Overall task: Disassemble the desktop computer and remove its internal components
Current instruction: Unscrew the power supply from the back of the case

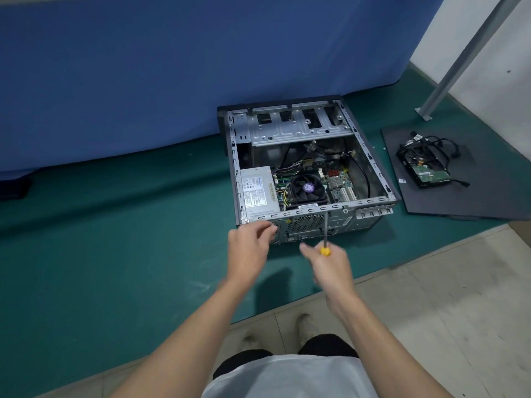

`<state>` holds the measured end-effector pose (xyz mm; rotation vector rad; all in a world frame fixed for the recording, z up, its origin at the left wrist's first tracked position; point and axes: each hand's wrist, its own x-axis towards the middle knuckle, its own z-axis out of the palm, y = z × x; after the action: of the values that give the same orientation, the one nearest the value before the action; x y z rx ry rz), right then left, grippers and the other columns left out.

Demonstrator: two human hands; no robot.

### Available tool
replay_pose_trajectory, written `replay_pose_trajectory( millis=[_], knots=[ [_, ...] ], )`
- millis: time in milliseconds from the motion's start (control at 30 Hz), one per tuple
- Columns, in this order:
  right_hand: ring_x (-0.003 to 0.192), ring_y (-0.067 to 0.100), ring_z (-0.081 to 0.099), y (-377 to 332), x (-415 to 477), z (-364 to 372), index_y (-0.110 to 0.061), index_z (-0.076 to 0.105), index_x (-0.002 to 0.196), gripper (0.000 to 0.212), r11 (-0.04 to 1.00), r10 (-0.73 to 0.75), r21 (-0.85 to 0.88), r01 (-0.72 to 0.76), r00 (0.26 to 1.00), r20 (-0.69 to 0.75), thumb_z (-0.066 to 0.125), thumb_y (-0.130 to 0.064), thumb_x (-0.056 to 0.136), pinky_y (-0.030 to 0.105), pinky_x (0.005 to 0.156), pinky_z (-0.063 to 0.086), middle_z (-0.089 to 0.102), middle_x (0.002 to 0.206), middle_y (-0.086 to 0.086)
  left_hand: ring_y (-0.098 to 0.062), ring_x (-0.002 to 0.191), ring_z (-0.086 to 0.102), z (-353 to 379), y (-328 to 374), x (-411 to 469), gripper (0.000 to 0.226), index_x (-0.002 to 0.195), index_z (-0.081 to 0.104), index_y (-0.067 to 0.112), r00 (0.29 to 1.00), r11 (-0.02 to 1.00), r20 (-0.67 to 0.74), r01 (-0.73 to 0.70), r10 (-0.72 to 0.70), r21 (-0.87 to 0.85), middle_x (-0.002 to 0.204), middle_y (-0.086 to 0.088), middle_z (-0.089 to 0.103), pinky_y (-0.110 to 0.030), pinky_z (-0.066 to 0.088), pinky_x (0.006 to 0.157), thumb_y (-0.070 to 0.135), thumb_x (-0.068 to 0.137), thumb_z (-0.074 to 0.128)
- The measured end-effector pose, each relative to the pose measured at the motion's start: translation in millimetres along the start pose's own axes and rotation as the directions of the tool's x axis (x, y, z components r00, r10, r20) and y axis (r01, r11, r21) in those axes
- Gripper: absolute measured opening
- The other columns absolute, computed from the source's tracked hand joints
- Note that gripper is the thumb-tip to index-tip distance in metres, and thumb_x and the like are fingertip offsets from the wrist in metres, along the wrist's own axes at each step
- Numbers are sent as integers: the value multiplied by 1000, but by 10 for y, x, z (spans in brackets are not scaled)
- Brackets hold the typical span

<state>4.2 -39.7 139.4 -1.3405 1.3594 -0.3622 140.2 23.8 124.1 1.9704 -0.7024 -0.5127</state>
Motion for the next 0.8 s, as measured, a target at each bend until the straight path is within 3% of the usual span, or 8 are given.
replay_pose_trajectory(
  millis=[133, 233, 400, 500, 567, 667, 733, 800],
  knots=[
    [62, 9, 57, -333, 146, -201, -24, 65, 69, 23, 977, -211, -51, 208, 975, -62, 67, -42, 82, 27, 59, 42, 65, 63, -8, -26, 65, 68, 139, 298, 1, 12, 93, 76, 8, 902, 875, 108, -431, 417, 220, 77, -8, 74, -37, 55, 69, 16, 87, 71],
    [73, 6, 64, -445, 274, -341, -26, 73, 77, 9, 977, -210, -44, 208, 976, -57, 71, -33, 82, 25, 65, 48, 70, 72, -11, -27, 63, 66, 280, 491, 65, 11, 96, 76, 10, 826, 792, 210, -563, 524, 238, 75, -8, 74, -39, 54, 62, 13, 89, 67],
    [46, 2, 47, -468, 576, -686, -19, 73, 75, 7, 993, -99, 63, 102, 994, -47, 75, -22, 80, 22, 50, 35, 63, 55, -12, -27, 65, 67, 603, 703, 264, 9, 87, 74, 7, 711, 655, 277, -703, 646, 277, 73, -6, 72, -40, 54, 55, 11, 87, 66],
    [49, 2, 49, -490, 825, -970, -21, 71, 70, 11, 993, -90, 70, 95, 993, -71, 75, -21, 80, 23, 52, 37, 62, 53, -14, -25, 75, 69, 898, 809, 414, 12, 96, 73, 10, 723, 673, 328, -688, 608, 270, 84, -4, 74, -40, 55, 62, 19, 89, 68],
    [62, 8, 59, -548, 1086, -1224, -23, 71, 67, 13, 989, -138, 36, 144, 979, -150, 76, -22, 79, 26, 58, 45, 68, 62, -12, -20, 84, 69, 1089, 853, 585, 25, 106, 70, 13, 788, 710, 318, -614, 527, 345, 95, 0, 74, -36, 56, 68, 33, 92, 64],
    [70, 15, 61, -666, 1674, -1621, -25, 67, 65, 16, 977, -211, -91, 193, 943, -259, 74, -24, 80, 27, 66, 45, 68, 68, -8, -14, 80, 66, 1245, 840, 905, 31, 106, 69, 18, 905, 747, 203, -423, 373, 512, 93, 3, 72, -21, 43, 55, 42, 98, 51],
    [78, 21, 61, -701, 2149, -1766, -25, 65, 66, 17, 954, -252, -232, 191, 929, -271, 72, -25, 82, 28, 70, 44, 67, 73, -3, -19, 78, 66, 1254, 773, 1043, 32, 105, 69, 19, 957, 753, 108, -280, 270, 596, 89, 0, 72, -22, 32, 50, 43, 99, 48],
    [88, 30, 61, -681, 2638, -1774, -22, 67, 71, 13, 911, -276, -371, 181, 935, -223, 69, -24, 84, 34, 77, 48, 70, 82, 6, -30, 80, 66, 1276, 681, 1081, 36, 102, 68, 19, 984, 741, 84, -173, 156, 649, 87, -6, 72, -30, 38, 54, 45, 100, 43]
  ],
)
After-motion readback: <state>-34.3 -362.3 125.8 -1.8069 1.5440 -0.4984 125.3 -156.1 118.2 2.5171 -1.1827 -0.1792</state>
